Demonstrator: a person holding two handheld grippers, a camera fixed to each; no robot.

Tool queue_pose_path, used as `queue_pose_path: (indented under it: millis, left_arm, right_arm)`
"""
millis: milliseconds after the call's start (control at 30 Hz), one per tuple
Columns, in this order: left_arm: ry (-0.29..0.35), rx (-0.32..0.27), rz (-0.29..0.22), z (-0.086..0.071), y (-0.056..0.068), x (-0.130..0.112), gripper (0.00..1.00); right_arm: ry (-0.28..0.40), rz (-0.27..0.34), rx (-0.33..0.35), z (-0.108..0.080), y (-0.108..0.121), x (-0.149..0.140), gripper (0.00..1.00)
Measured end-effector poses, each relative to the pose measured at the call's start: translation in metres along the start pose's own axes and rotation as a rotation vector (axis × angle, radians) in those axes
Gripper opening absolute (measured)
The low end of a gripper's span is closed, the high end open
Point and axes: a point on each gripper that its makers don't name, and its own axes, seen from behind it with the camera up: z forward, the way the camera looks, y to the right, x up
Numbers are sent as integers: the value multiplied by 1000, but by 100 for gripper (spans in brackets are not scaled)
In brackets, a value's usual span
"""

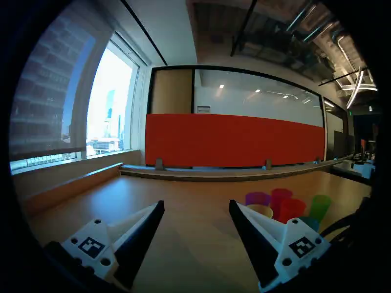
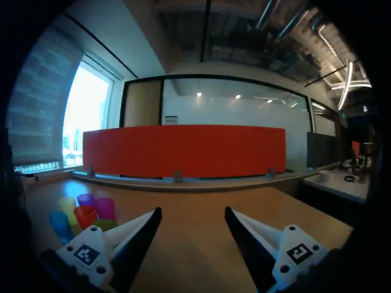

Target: Pour water

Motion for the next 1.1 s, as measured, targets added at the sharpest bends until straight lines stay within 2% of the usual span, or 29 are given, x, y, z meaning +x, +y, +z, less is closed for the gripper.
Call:
queue_pose_path:
  millis: [100, 267, 600, 900, 1100]
  left_arm:
    - [-2, -6, 8, 2, 1, 7, 98]
    - [15, -17, 28, 6, 3, 35, 98]
    - [9, -93, 44, 16, 20, 92, 98]
    - [16, -147, 61, 29, 32, 135, 98]
    - [-9, -211, 45, 31, 47, 145, 98]
  right_arm:
    - [-12, -4, 13, 3, -1, 13, 100]
    - [-6, -14, 44, 7, -5, 40, 100]
    - [-15, -59, 81, 21, -12, 95, 100]
    - [-34, -75, 115, 29, -25, 117, 100]
    - [-55, -44, 155, 33, -28, 124, 100]
